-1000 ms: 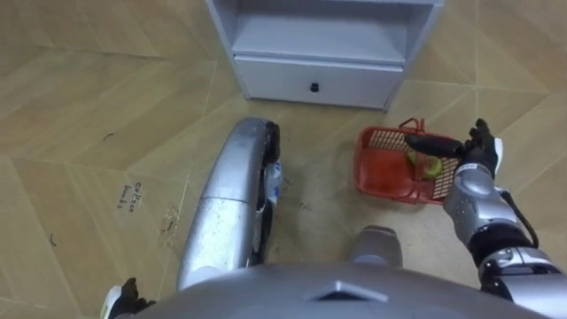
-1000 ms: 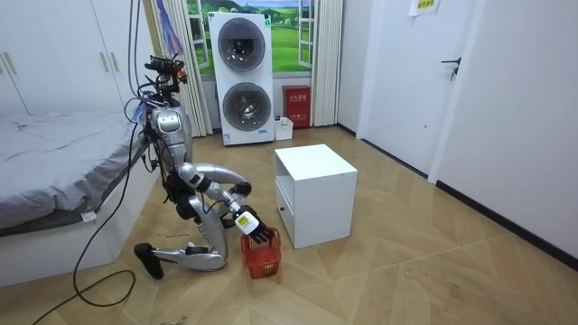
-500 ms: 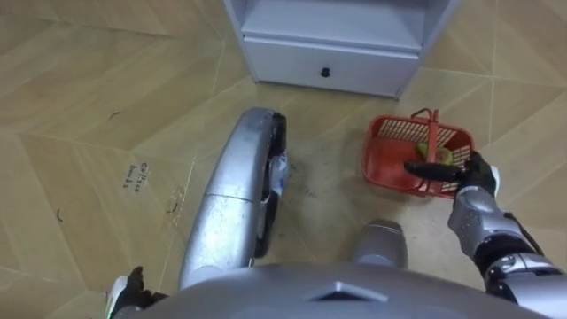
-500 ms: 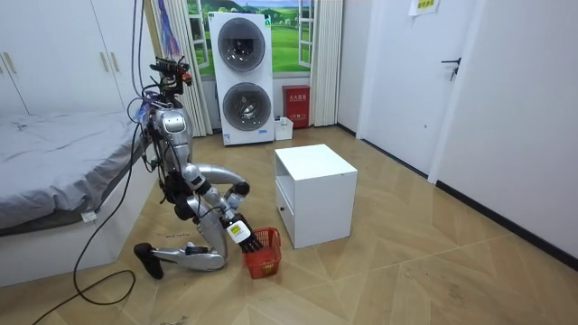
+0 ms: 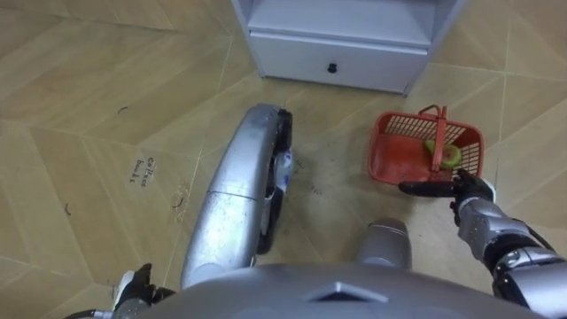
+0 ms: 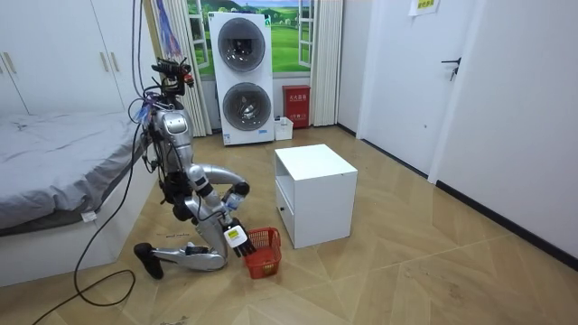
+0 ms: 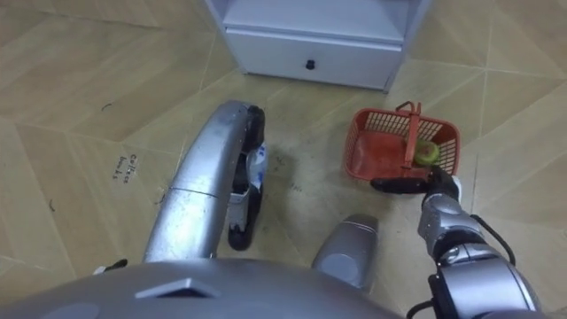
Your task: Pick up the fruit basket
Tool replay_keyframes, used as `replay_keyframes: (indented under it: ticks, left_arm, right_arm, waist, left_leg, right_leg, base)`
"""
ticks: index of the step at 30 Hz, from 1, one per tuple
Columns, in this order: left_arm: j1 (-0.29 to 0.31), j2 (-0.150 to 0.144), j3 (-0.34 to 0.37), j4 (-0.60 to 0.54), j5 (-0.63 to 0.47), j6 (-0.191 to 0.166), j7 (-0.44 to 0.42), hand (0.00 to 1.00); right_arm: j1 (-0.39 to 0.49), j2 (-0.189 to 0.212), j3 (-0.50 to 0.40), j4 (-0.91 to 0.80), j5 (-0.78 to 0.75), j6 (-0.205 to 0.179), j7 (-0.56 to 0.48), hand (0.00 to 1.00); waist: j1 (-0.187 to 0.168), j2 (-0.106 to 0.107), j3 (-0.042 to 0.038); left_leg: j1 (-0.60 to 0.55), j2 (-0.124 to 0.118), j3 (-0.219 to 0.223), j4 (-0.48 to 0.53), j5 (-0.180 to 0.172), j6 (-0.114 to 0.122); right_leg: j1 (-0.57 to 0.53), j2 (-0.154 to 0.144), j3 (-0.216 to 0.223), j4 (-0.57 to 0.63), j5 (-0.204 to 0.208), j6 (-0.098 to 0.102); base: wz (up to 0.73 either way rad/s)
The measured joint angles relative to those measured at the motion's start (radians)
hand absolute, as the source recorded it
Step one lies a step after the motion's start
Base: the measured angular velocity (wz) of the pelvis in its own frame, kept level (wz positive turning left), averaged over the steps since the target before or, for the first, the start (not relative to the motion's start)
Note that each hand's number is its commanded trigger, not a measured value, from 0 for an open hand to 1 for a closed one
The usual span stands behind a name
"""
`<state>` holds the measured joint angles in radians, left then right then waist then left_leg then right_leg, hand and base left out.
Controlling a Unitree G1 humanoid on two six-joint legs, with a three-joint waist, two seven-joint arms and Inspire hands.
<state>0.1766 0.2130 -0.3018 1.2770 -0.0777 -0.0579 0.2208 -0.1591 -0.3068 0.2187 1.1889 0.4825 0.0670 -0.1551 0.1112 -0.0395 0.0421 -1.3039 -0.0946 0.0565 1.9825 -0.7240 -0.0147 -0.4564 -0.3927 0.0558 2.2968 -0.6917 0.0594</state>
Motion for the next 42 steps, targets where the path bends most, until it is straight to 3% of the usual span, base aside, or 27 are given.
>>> replay_keyframes:
  ticks: [10, 24, 27, 32, 36, 42]
  left_arm:
    - [-0.021, 0.002, -0.02, 0.0, -0.008, 0.016, -0.008, 0.0]
    - [-0.018, 0.002, -0.02, -0.004, -0.009, 0.013, -0.007, 0.0]
    - [-0.015, 0.002, -0.02, -0.009, -0.009, 0.012, -0.006, 0.0]
    - [-0.017, -0.002, -0.046, -0.008, -0.009, 0.011, -0.007, 0.0]
    - [-0.047, -0.026, -0.049, 0.001, -0.01, 0.014, -0.008, 0.0]
    - [-0.085, -0.029, -0.055, 0.001, -0.041, 0.014, -0.008, 0.0]
  right_arm:
    - [-0.041, -0.018, 0.005, 0.009, -0.01, 0.017, 0.005, 0.0]
    - [-0.05, -0.017, 0.005, -0.051, -0.02, 0.017, -0.001, 0.02]
    - [-0.05, -0.017, 0.005, -0.074, -0.031, 0.016, -0.009, 0.97]
    - [-0.057, -0.012, 0.008, -0.076, -0.052, 0.015, -0.008, 1.0]
    - [-0.057, -0.006, 0.015, -0.055, -0.035, 0.016, -0.003, 1.0]
    - [-0.056, 0.006, 0.027, -0.027, 0.001, 0.018, 0.007, 1.0]
  waist:
    - [0.036, 0.018, -0.0058]
    - [0.035, 0.019, -0.0048]
    - [0.035, 0.019, -0.0053]
    - [0.036, 0.015, -0.0023]
    - [0.039, 0.005, 0.0036]
    - [0.033, -0.002, 0.0077]
  left_leg:
    - [-0.009, -0.002, -0.002, 0.004, 0.001, -0.002]
    - [-0.012, 0.001, -0.007, 0.005, 0.002, -0.003]
    - [-0.012, 0.001, -0.008, 0.006, 0.002, -0.003]
    - [-0.003, -0.001, -0.01, 0.007, 0.002, -0.004]
    - [0.005, -0.002, -0.012, 0.007, 0.003, -0.004]
    - [0.005, 0.0, -0.013, 0.01, 0.003, -0.005]
  right_leg:
    - [-0.004, 0.003, 0.0, 0.006, 0.0, 0.0]
    - [-0.007, 0.009, 0.0, 0.006, 0.0, 0.0]
    - [-0.005, 0.011, -0.002, 0.006, 0.0, 0.0]
    - [0.005, 0.011, -0.003, 0.006, 0.0, 0.001]
    - [0.017, 0.012, -0.008, 0.006, 0.0, 0.001]
    - [0.017, 0.012, -0.008, 0.006, 0.0, 0.001]
  base:
    - [0.0]
    - [0.0]
    - [0.0]
    - [0.0]
    - [0.0]
    - [0.0]
